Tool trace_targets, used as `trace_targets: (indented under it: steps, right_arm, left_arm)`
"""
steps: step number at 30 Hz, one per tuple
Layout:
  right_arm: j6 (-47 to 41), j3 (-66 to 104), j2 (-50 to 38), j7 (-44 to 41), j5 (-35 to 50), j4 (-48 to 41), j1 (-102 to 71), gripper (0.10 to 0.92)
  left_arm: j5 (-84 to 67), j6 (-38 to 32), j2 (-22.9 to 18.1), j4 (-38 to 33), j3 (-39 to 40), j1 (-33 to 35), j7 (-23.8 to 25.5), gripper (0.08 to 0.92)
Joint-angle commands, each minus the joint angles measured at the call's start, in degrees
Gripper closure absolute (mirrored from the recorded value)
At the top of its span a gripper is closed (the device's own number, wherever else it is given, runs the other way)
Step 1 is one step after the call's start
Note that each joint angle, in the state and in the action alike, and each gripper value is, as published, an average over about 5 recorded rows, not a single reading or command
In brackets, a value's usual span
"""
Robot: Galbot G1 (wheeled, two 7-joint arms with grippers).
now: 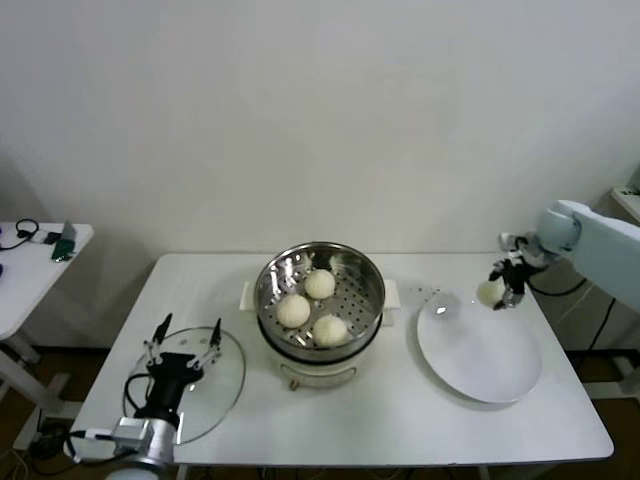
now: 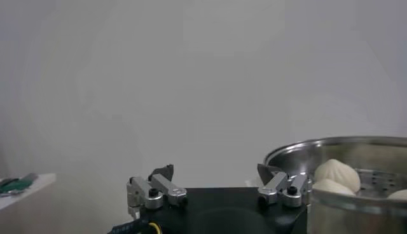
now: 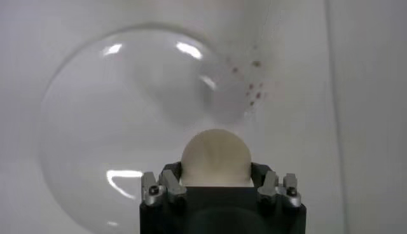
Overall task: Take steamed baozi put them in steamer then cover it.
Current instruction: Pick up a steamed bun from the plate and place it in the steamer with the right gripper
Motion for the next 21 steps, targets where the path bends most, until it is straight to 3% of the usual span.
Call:
trace_targets:
  steps: [1, 11, 21]
  right_arm:
    - [-4.71, -17.94, 7.50, 1.06, 21.73, 5.48, 20.41, 0.322]
    - [-7.89, -23.74, 18.71, 2.85, 35.33, 11.77, 28.12, 0.321]
    - [-9.99, -23.44, 26.17, 4.98, 36.38, 13.53, 24.56, 0.321]
  left_arm:
    - [-0.05, 0.02, 0.15, 0.00, 1.26, -0.50, 0.21, 0.177]
    - [-0.77, -0.69, 0.84, 0.11, 1.81, -0.21, 1.11, 0.177]
    - [-1.57, -0.99, 1.95, 0.09, 1.66, -0.28, 1.35, 0.177]
